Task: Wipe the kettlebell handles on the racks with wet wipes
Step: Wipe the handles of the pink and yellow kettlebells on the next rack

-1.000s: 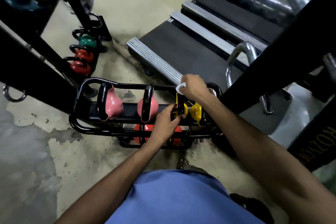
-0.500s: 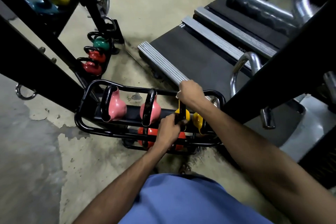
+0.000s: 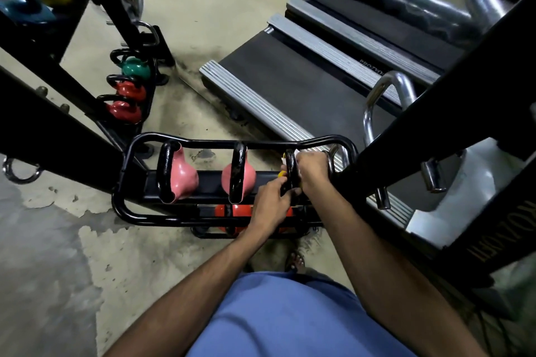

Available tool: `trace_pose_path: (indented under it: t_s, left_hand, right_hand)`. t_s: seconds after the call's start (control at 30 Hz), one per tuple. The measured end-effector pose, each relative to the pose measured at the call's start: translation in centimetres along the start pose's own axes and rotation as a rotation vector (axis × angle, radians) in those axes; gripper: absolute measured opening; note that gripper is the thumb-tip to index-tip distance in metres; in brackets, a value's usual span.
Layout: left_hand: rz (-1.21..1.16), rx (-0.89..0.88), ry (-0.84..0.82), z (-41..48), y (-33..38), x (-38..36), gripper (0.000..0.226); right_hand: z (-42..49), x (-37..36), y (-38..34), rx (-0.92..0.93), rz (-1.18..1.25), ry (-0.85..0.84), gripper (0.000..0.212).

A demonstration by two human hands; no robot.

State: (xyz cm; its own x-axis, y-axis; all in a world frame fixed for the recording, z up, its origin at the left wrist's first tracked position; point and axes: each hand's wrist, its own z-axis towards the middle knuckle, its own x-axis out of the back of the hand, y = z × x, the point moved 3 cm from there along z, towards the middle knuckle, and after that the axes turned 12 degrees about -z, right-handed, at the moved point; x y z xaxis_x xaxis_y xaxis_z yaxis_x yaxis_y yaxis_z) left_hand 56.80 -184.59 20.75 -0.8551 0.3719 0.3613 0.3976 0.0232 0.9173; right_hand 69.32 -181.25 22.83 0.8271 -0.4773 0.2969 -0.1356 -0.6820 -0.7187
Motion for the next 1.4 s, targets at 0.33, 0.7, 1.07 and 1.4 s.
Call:
trace_pose_path:
  t_s: [0.33, 0.7, 1.07, 1.4]
  left_hand:
    - [-0.013, 0.024, -0.050, 0.1, -0.1, 0.5, 0.044]
    - [-0.003, -0.012, -0.047, 0.7, -0.3, 0.9, 0.035]
    - [0.064, -0.093, -0.085, 0.6, -0.1, 1.2, 0.018]
    - [-0.005, -0.068, -0.083, 0.2, 0.2, 1.2, 0.025]
  right_hand:
    - [-0.9, -2.0, -6.3, 0.824, -1.506, -0.044, 0.020]
    - [-3.1, -1.2, -5.8, 1.144, -1.724, 0.050, 0.016]
    - [-3.6, -0.7, -0.1, 0.062, 0.056, 0.075, 0.021]
    - [-2.5, 0.0, 0.6, 0.136, -0.102, 0.121, 0.022]
